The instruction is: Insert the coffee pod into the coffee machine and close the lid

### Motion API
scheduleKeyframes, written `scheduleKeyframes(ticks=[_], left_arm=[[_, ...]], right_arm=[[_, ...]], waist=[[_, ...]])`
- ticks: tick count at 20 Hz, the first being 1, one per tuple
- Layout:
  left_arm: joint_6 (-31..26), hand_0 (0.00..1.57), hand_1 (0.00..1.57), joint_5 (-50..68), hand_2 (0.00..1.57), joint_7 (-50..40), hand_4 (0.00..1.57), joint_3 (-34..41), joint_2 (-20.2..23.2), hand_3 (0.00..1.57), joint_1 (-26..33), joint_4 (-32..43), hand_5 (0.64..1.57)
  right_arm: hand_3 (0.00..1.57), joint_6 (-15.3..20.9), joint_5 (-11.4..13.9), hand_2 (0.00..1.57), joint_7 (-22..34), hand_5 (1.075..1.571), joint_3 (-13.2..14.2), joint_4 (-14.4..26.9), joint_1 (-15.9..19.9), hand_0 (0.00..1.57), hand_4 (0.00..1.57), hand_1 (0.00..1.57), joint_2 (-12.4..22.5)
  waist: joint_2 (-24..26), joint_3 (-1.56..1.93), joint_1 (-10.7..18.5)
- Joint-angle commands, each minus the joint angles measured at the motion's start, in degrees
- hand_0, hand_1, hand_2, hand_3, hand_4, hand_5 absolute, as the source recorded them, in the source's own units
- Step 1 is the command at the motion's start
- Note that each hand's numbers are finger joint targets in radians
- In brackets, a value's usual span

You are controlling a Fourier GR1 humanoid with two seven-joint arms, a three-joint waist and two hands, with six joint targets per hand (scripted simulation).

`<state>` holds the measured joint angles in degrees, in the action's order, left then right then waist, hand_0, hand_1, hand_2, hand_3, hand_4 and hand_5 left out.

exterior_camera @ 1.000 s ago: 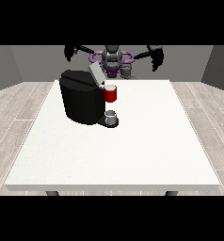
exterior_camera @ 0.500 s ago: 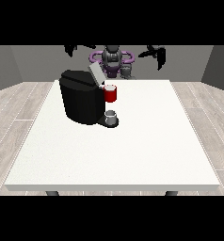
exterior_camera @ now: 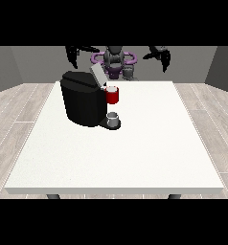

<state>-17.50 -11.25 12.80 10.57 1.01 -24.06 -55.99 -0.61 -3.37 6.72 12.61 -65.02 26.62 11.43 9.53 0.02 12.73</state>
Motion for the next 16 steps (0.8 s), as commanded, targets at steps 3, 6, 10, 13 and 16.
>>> scheduleKeyframes(ticks=[3,6,10,13,16], left_arm=[[0.5,0.00,0.00,1.4,0.00,-2.0,0.34,-3.1,0.4,0.00,6.5,-9.8,1.571],[2.3,0.00,0.00,4.3,0.00,-8.2,0.26,-6.3,-1.0,0.00,3.7,-14.7,1.571],[1.6,0.00,0.00,3.6,0.00,-7.5,0.35,-5.4,-0.8,0.00,8.4,-19.4,1.571],[3.2,0.00,0.00,4.1,0.00,-4.8,0.36,-2.7,2.2,0.00,7.9,-18.7,1.571],[3.7,0.00,0.00,5.0,0.00,-7.0,0.37,-3.7,1.1,0.00,9.9,-22.2,1.571]], right_arm=[[0.00,-0.8,-0.7,0.00,-2.8,1.571,0.6,3.8,1.2,0.00,0.06,0.00,0.7],[0.00,2.8,1.5,0.00,-1.4,1.571,-1.3,6.3,5.7,0.00,0.00,0.00,-1.6],[0.00,0.2,1.4,0.00,-3.4,1.571,-3.0,6.7,5.1,0.00,0.00,0.00,-2.1],[0.00,0.0,2.3,0.00,-4.6,1.571,-5.3,5.6,6.5,0.00,0.00,0.00,-3.5],[0.00,-1.8,1.3,0.00,-3.6,1.571,-4.2,6.7,9.7,0.00,0.00,0.00,-1.3]], waist=[[-3.6,0.00,-0.1],[-4.2,0.00,1.6],[-5.6,0.00,0.3],[-9.1,-0.02,-3.9],[-9.4,-0.02,-3.7]])
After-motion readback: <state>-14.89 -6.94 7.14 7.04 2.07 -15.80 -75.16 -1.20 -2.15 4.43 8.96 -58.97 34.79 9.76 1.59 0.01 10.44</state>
